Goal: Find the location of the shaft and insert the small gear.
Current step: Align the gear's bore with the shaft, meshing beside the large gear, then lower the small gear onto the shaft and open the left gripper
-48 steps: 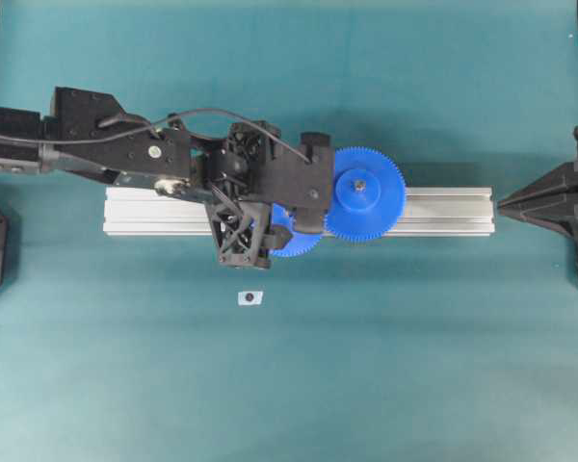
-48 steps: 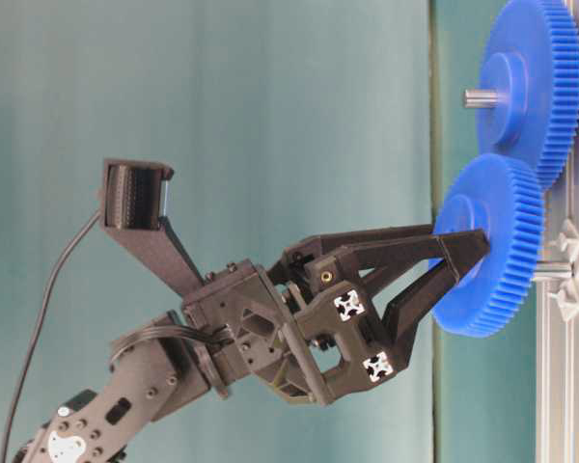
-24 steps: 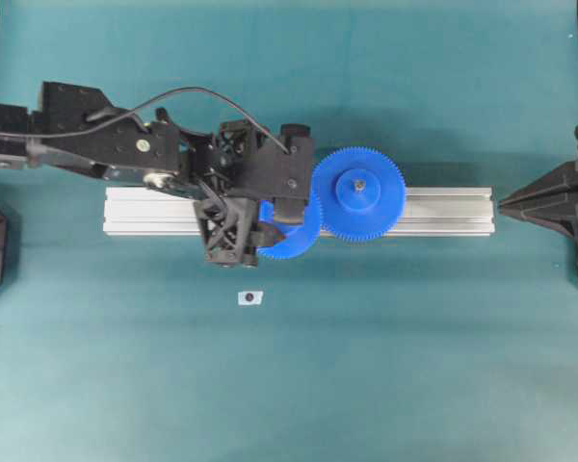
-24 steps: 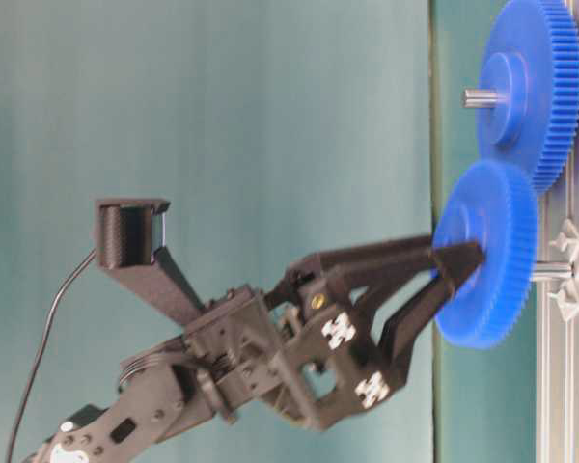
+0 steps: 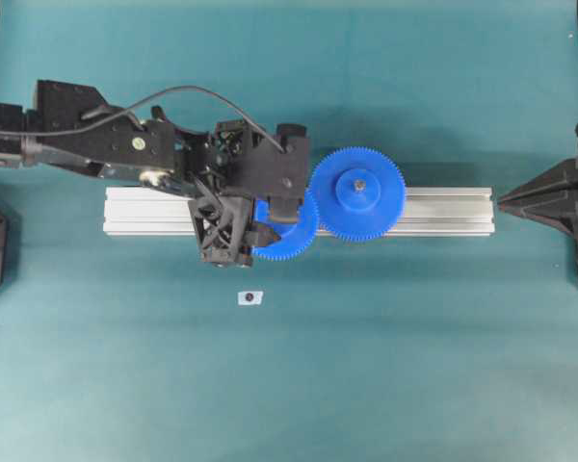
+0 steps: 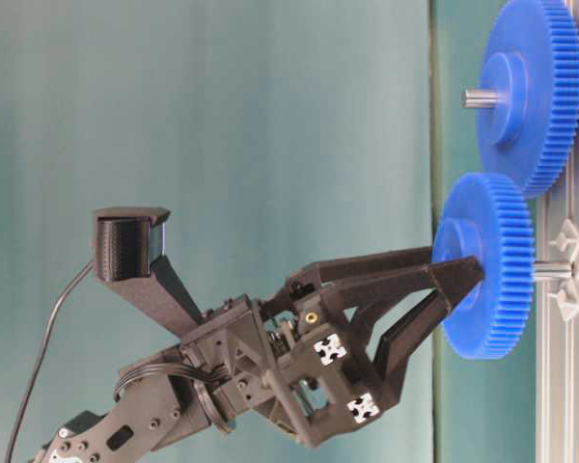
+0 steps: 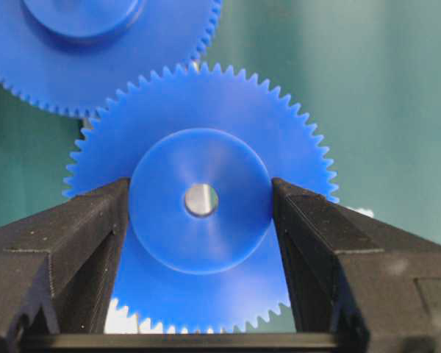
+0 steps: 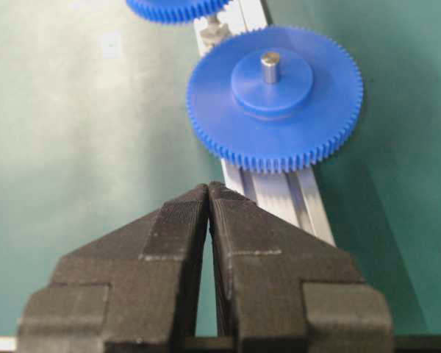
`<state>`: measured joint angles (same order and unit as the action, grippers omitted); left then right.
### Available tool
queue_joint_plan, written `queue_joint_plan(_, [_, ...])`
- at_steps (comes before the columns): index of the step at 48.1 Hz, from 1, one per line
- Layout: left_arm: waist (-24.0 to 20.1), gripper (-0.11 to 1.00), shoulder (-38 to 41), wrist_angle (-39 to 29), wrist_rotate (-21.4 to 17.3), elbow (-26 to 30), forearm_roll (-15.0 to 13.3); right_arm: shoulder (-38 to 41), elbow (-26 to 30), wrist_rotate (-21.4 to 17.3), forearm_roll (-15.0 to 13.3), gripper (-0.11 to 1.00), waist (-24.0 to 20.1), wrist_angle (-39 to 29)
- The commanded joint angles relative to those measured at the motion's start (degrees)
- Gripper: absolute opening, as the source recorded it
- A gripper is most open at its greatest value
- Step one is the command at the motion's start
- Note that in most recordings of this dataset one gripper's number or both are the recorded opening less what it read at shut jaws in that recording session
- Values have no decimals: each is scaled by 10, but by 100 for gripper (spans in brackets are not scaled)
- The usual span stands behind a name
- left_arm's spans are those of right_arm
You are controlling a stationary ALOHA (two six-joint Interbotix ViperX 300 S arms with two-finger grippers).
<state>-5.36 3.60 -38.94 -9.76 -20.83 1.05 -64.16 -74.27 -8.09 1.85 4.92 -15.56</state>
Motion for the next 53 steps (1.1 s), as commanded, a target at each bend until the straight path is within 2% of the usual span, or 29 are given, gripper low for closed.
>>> queue_joint_plan(1, [-11,65,-13,-3,-1,4,4,4,5,-4,0,12,2,6])
queue_joint_plan(13, [-20,65,-13,-3,-2,9,6,4,5,-4,0,12,2,6])
queue_joint_plan(22, [-25,65,-10,-4,-17,10,6,4,5,-4,0,12,2,10])
queue_joint_plan(53, [-25,65,2,-7,-17,28,6,3,4,-5,0,12,3,11])
